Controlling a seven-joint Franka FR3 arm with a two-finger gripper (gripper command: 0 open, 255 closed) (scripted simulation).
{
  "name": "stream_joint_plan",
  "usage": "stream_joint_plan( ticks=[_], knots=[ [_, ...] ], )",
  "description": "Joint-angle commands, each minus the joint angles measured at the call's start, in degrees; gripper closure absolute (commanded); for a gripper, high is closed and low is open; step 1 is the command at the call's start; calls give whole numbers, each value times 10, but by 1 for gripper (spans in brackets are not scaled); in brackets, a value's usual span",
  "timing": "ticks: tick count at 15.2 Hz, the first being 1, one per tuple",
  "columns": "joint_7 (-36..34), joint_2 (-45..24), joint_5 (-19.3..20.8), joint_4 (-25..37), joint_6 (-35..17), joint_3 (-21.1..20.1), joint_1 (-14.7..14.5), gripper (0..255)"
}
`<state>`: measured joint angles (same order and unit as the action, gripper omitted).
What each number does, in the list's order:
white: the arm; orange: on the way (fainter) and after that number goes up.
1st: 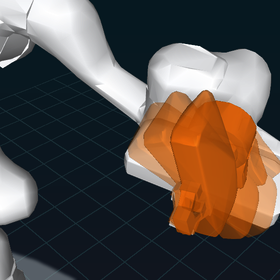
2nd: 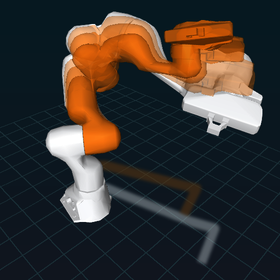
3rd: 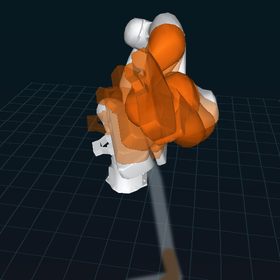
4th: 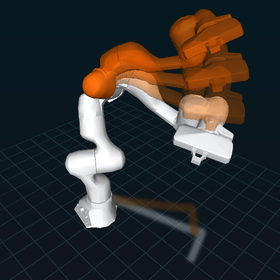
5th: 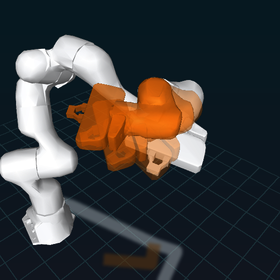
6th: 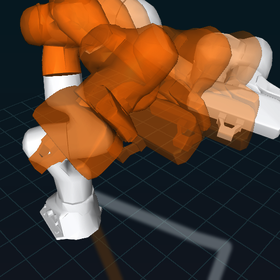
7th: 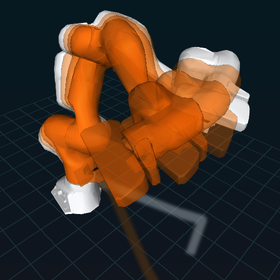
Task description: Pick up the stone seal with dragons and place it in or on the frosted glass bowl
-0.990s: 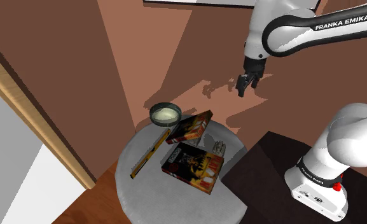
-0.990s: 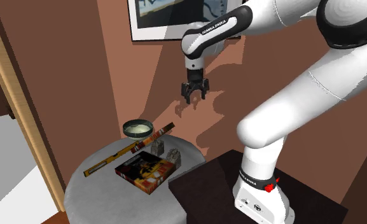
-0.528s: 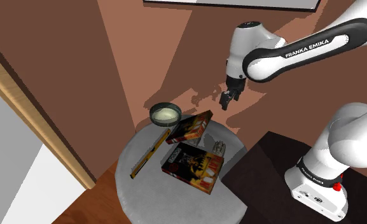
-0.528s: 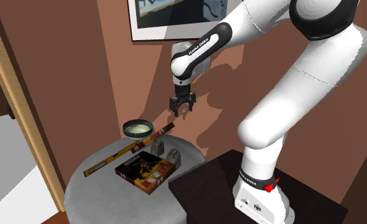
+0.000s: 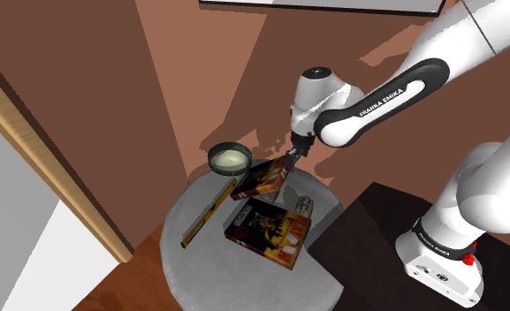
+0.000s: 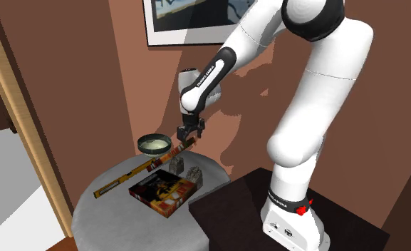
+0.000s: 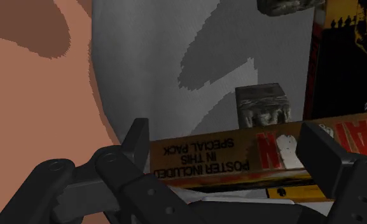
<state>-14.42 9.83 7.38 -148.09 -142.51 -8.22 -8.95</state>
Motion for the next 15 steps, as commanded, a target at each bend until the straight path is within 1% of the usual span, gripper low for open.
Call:
stream_joint_plan(
  ticks=[1, 4, 7, 15],
  knots=[
    [-24, -47, 23, 8, -45, -13, -3, 0],
    [-64, -116, 74, 34, -94, -24, -6, 0],
    [-115, -185, 140, 67, -133, -21, -20, 0],
    [-161, -256, 201, 87, -182, 10, -36, 0]
  ],
)
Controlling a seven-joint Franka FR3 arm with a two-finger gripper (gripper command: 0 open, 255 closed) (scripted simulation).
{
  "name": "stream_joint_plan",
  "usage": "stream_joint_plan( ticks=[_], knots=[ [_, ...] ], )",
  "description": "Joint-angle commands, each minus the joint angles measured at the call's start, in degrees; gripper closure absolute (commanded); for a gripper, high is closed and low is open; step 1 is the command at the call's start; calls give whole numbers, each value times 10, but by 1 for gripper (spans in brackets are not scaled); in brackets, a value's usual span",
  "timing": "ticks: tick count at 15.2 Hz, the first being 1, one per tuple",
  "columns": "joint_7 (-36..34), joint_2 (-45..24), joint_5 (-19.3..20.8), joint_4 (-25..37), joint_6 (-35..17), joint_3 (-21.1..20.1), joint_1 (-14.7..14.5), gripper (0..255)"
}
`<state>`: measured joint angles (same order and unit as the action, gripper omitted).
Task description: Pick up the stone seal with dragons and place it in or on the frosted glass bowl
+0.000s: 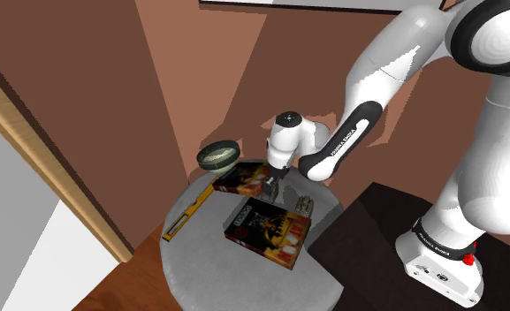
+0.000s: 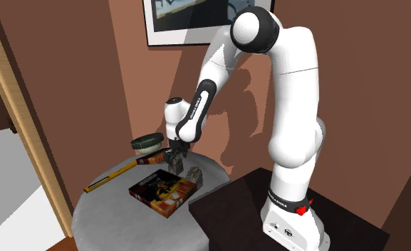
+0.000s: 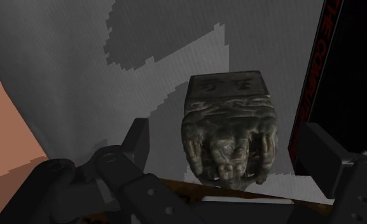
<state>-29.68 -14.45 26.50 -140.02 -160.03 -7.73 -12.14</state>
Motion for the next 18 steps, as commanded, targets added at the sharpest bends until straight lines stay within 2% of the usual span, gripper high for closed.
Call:
stream_joint_plan(
  ticks=[1, 8, 9, 18],
  knots=[
    [-9, -13, 10, 6, -7, 5, -4, 0],
    [-8, -13, 10, 6, -7, 5, -4, 0],
    [-8, -13, 10, 6, -7, 5, -4, 255],
    [-8, -13, 10, 6, -7, 5, -4, 255]
  ],
)
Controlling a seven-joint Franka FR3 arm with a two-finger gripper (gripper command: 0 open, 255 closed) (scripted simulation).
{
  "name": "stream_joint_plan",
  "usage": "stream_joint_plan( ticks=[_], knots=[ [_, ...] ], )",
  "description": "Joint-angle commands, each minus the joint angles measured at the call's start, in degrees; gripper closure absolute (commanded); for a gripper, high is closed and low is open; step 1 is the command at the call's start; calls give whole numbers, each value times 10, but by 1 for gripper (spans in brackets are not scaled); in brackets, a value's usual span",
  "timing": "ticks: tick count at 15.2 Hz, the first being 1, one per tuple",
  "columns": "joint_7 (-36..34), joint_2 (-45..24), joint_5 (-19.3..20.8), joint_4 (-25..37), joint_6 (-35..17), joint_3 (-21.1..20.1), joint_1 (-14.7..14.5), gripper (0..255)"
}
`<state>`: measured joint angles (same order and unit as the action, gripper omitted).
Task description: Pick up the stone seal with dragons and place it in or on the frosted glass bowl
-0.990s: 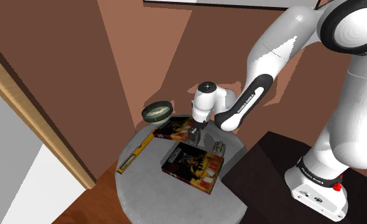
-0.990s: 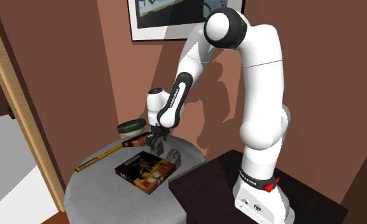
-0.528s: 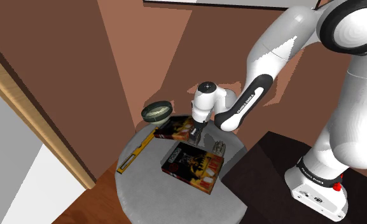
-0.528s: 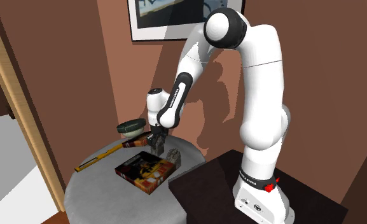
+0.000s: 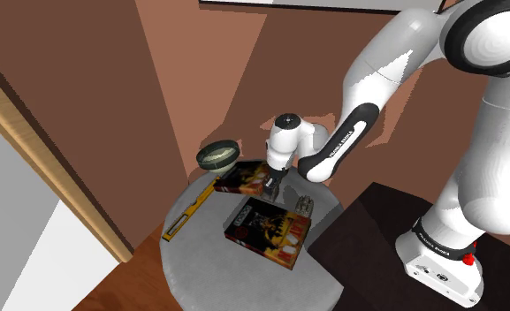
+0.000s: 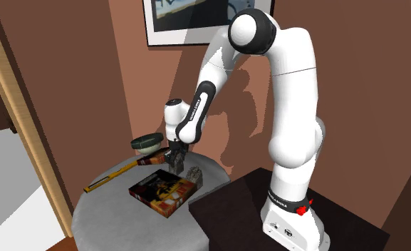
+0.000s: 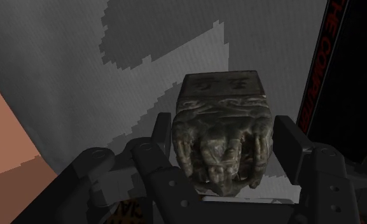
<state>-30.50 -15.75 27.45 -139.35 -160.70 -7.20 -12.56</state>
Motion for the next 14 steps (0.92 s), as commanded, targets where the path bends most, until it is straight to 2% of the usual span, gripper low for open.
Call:
stream_joint_plan(
  ticks=[1, 14],
  knots=[
    [6, 8, -8, -2, 6, -4, 3, 255],
    [88, 107, -103, -8, 93, -43, 25, 255]
  ],
)
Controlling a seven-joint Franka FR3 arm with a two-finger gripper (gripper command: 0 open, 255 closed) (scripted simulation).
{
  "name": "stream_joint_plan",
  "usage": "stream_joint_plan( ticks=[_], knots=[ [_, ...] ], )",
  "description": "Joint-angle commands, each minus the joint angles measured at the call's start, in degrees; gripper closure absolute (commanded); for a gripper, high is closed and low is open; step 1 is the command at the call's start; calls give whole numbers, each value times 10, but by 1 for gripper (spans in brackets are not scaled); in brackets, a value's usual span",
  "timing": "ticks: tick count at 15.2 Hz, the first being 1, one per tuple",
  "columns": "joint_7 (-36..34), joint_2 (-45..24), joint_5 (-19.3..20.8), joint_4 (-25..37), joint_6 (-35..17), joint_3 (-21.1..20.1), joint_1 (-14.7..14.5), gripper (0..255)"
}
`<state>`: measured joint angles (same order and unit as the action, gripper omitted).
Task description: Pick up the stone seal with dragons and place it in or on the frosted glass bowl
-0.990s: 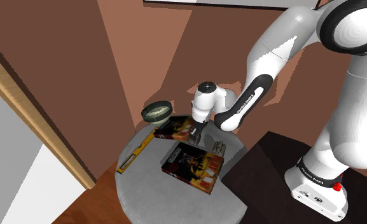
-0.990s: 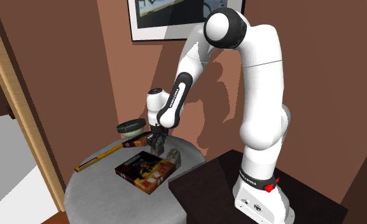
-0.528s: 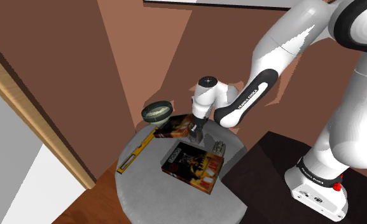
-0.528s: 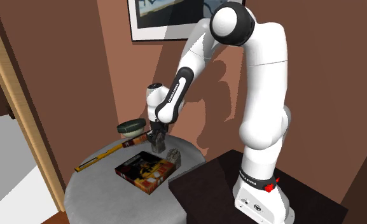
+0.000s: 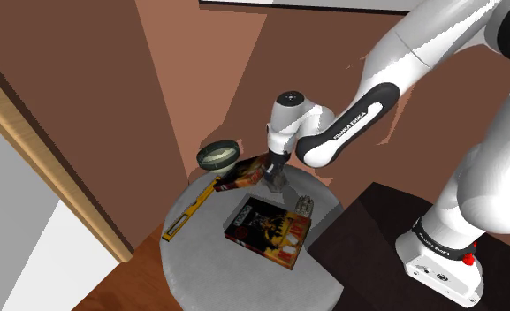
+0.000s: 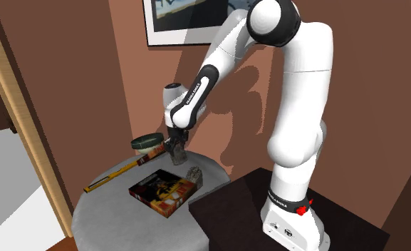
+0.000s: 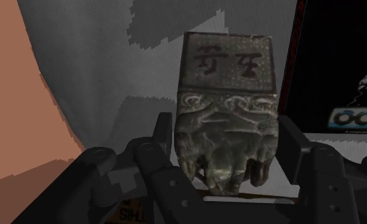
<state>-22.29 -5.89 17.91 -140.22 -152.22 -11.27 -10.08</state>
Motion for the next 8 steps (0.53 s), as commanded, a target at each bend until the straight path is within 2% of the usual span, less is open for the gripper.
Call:
stream_joint_plan(
  ticks=[1, 8],
  knots=[
    [11, 16, -14, 2, 16, -4, 1, 255],
    [44, 62, -53, 11, 68, -9, 0, 255]
  ],
)
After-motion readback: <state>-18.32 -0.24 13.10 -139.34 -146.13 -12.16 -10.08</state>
